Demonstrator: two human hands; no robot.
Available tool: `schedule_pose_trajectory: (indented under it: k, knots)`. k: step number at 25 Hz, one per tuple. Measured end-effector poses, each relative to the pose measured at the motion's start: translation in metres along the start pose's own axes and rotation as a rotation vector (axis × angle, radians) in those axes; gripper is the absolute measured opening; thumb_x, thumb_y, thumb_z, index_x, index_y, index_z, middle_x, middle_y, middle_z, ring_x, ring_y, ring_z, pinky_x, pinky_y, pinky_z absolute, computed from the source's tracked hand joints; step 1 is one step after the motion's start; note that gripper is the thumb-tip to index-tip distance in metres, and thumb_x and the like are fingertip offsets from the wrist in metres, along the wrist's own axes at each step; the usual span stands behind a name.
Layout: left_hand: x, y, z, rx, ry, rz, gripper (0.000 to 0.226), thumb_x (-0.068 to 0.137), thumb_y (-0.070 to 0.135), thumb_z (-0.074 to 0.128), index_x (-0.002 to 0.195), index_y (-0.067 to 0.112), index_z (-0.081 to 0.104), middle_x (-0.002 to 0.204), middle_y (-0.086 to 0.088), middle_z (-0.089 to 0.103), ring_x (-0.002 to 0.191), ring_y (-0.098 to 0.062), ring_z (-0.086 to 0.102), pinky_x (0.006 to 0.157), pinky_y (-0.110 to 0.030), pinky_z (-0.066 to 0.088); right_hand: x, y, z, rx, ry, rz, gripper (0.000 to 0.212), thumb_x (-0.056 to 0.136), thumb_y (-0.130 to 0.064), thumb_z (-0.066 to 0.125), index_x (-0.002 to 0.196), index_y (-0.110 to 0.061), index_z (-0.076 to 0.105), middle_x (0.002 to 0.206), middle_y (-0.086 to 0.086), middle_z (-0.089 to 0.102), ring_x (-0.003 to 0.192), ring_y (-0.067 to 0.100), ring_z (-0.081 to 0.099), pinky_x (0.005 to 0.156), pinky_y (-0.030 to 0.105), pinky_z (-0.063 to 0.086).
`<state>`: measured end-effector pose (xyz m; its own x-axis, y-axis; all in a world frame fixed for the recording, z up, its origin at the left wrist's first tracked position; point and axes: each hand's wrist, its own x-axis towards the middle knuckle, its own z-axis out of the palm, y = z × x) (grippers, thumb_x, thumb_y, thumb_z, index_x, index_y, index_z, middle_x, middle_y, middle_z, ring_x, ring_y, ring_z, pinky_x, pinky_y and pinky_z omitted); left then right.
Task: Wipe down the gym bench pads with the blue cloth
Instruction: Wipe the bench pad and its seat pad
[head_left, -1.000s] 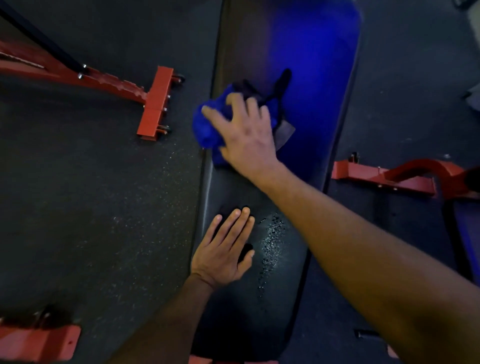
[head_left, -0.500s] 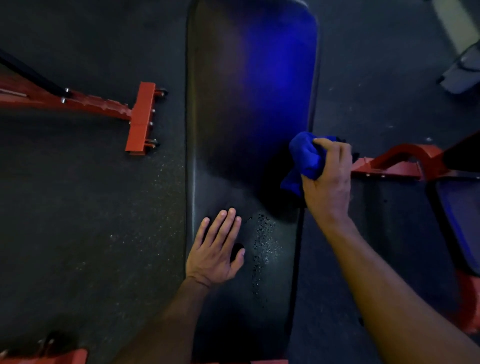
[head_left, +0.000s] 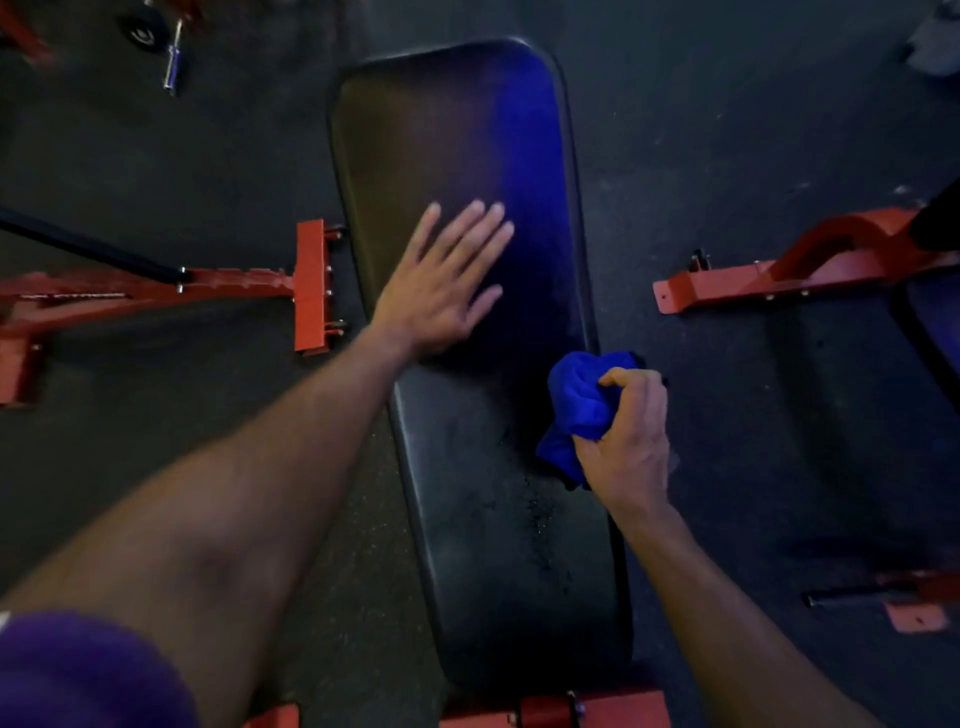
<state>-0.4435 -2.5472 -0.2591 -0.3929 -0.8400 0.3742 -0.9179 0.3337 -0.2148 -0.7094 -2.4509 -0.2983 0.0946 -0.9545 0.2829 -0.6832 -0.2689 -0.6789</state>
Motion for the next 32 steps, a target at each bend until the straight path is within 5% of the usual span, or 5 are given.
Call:
schedule_pose_trajectory:
  k: [6,13,19,27,32]
  knots:
    - [0.015,-0.031,0.042,-0.022,-0.047,0.116,0.065,0.105,0.041,0.036,0.163,0.016,0.022,0.170,-0.007,0.022,0.158,-0.024,0.018,0.126,-0.051,0.018,-0.025,0.026,0.017,-0.035,-0.093,0.046,0.060,0.065,0.004,0.070,0.117,-0.016,0.047,0.109,0.014,0.050,0.095,0.029,0.056,0.056,0.043,0.056]
    - [0.017,-0.033,0.044,-0.027,-0.037,0.139,0.067,0.104,0.042,0.034,0.164,0.015,0.020,0.170,-0.008,0.021,0.158,-0.023,0.016,0.127,-0.050,0.016,0.088,0.005,0.057,-0.237,0.050,-0.085,0.051,0.080,-0.027,0.063,0.130,-0.022,0.056,0.125,0.011,0.048,0.099,0.030,0.048,0.083,0.048,0.045]
    - [0.019,-0.032,0.047,-0.021,-0.008,0.122,0.069,0.103,0.043,0.035,0.164,0.015,0.019,0.170,-0.007,0.020,0.158,-0.023,0.015,0.127,-0.051,0.017,-0.028,0.019,0.040,-0.314,-0.246,-0.010,0.102,0.041,-0.008,0.093,0.130,-0.024,0.045,0.125,0.011,0.038,0.101,0.029,0.038,0.084,0.054,0.048]
    - [0.020,-0.031,0.048,-0.020,0.000,0.130,0.070,0.103,0.045,0.034,0.164,0.014,0.020,0.170,-0.008,0.022,0.158,-0.024,0.016,0.127,-0.051,0.017,0.151,-0.009,0.059,-0.219,0.020,-0.022,0.057,0.071,-0.024,0.054,0.127,-0.027,0.049,0.122,0.009,0.047,0.101,0.028,0.048,0.085,0.047,0.047]
    - [0.020,-0.032,0.045,-0.012,-0.014,0.129,0.070,0.103,0.045,0.034,0.164,0.014,0.019,0.170,-0.008,0.021,0.158,-0.024,0.016,0.127,-0.051,0.018,0.045,0.017,0.052,-0.202,-0.064,0.035,0.073,0.066,-0.004,0.072,0.131,-0.025,0.047,0.129,0.007,0.035,0.107,0.035,0.046,0.088,0.057,0.048]
